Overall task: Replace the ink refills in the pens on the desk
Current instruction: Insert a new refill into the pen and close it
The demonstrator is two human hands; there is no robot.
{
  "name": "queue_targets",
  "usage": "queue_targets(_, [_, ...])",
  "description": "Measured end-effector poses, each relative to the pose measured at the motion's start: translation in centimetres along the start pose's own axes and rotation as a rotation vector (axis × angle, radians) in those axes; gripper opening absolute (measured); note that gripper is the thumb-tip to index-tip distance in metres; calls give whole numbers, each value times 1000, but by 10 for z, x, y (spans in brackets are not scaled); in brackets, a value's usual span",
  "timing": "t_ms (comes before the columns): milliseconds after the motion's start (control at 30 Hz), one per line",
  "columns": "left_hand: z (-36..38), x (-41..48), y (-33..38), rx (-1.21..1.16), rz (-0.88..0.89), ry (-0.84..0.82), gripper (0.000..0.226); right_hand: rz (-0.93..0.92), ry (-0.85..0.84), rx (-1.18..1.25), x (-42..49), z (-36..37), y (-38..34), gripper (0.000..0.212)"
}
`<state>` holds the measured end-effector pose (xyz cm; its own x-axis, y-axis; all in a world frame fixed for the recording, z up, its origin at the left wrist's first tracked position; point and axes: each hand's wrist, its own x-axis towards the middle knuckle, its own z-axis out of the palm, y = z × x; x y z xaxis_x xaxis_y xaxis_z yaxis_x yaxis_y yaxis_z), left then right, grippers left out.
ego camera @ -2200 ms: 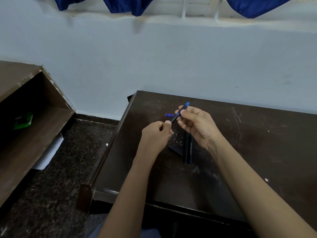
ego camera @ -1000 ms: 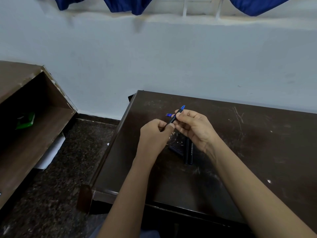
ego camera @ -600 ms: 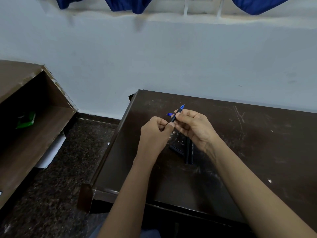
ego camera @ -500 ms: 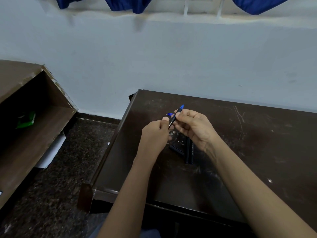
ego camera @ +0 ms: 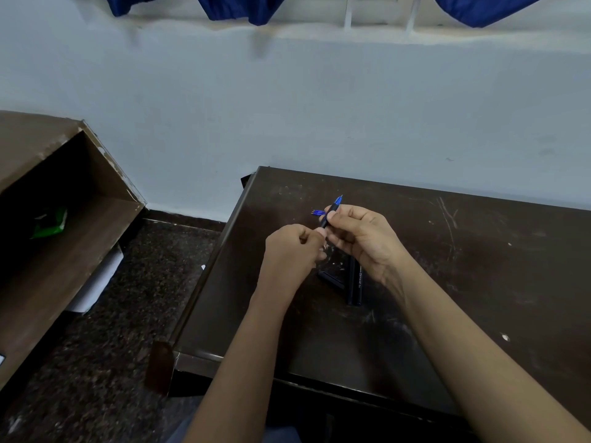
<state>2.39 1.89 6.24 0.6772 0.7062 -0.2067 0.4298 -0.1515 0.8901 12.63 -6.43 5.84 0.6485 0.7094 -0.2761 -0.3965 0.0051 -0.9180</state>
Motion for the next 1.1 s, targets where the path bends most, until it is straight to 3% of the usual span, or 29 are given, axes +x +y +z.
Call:
queue_targets(100, [0,0,0,44,-2,-20,23,-2,-4,-12,0,2,0,14])
queue_targets(233, [1,0,5,26,-72,-81,37,1,20,1,0,0,0,5])
queue_targets(433, [-5,-1,0,100,53,5,18,-1,-1,-24,2,0,1,13])
queue_targets(600, [4,1,6,-100,-134,-111,36,-10,5,-24,2,0,2,11])
queue_targets(833, [-2,0,3,-19,-15,-31,24,-17,-27,-26,3,0,3,17])
queue_targets(1100, [-1,-4,11,-197,-129,-336,31,54,-237,188,5,-14,-7,28])
